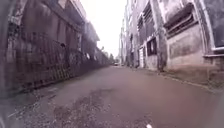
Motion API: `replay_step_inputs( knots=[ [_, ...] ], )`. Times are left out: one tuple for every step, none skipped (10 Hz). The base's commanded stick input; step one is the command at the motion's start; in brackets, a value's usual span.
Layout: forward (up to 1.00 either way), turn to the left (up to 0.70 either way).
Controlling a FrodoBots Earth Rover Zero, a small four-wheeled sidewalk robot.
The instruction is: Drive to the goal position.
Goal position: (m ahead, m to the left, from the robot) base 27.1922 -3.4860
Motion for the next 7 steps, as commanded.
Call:
replay_step_inputs(
  knots=[
    [0.60,0.00],
    [0.60,0.00],
    [0.60,0.00],
    [0.60,0.00],
    [0.60,0.00],
    [0.60,0.00],
    [0.60,0.00]
  ],
)
